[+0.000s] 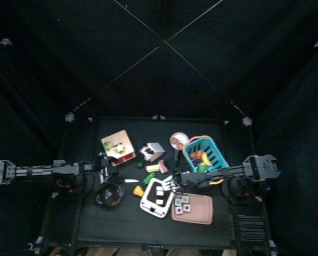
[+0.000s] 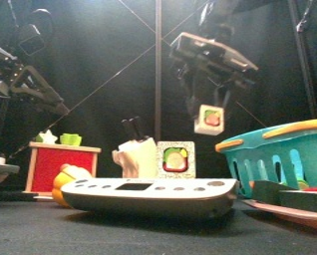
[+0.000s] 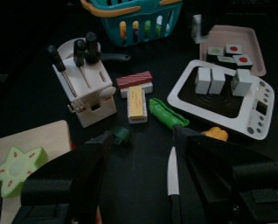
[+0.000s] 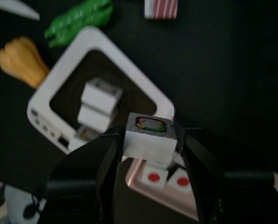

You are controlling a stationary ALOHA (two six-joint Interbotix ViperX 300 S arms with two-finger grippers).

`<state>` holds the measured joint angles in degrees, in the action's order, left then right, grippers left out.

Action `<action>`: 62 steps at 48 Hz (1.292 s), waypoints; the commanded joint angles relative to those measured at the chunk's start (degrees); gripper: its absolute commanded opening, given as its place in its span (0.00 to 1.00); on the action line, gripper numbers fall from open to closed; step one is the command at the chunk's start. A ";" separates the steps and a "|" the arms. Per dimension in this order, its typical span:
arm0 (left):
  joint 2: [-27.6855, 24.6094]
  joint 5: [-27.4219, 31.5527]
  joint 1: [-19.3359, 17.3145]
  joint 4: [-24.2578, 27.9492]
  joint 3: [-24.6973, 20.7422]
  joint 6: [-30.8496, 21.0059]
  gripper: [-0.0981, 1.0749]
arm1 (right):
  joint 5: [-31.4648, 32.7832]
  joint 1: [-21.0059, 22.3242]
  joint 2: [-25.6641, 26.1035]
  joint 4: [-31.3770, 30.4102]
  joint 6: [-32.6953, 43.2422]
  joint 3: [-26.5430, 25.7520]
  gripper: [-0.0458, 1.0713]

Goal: Place sushi piece on plate

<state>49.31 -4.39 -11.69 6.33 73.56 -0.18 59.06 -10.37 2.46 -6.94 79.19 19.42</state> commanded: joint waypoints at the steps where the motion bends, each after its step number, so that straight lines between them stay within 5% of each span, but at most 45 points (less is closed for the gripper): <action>1: -0.09 -0.70 -0.09 0.00 -1.67 -0.18 0.87 | 0.62 -2.99 3.69 0.09 3.87 1.85 0.67; 24: -0.09 -0.79 0.44 -2.11 0.09 -0.53 0.87 | 1.14 -19.07 6.59 -9.40 37.18 13.27 0.67; 47: -0.09 -0.79 1.85 -3.96 0.70 -0.44 0.87 | -2.81 -17.67 5.98 -12.30 42.54 19.51 0.67; 62: -0.09 -0.70 2.20 -3.96 0.79 -0.44 0.87 | -8.79 -14.06 5.62 -13.36 42.45 23.55 0.78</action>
<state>49.31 -4.57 -9.67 2.37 75.06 -0.62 51.77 -24.96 7.12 -20.04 121.55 42.89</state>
